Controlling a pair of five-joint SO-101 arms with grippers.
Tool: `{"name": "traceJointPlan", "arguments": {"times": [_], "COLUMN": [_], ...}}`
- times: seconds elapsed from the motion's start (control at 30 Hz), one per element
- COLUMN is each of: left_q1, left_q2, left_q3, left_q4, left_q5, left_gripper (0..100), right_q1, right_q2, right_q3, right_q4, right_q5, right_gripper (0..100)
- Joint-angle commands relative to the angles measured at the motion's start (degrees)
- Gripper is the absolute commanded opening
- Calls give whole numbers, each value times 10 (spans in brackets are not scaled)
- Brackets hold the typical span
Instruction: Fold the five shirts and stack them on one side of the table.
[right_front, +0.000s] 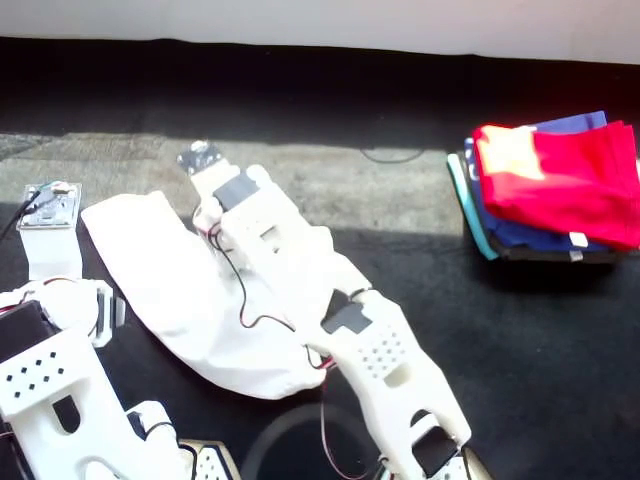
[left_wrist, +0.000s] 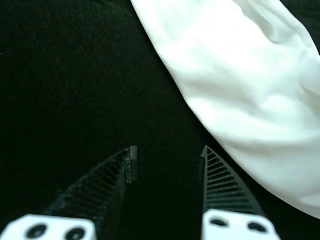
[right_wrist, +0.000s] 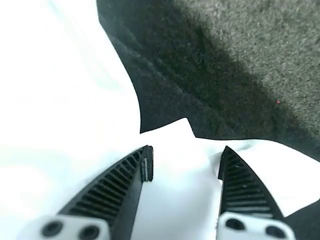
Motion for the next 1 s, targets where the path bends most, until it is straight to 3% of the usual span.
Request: {"name": "traceJointPlan", "arguments": {"times": [0.0, 0.07, 0.2, 0.57, 0.97], "left_q1": [-7, -7, -7, -2, 14], "left_q2": [-8, -8, -8, -4, 54], "left_q3": [-5, -5, -2, 0, -6], "left_q4": [-8, -8, -8, -8, -48], "left_q5": [-5, -5, -5, -5, -1], "left_gripper": [210, 210, 210, 210, 210], "right_q1": [2, 9, 39, 172, 293], "right_q2": [14, 22, 16, -68, -80], "right_q3": [-26, -25, -49, -231, -447], "right_q4": [5, 5, 5, 115, 173], "right_q5": [1, 1, -1, 0, 122], "right_gripper": [213, 182, 0, 6, 6]}}
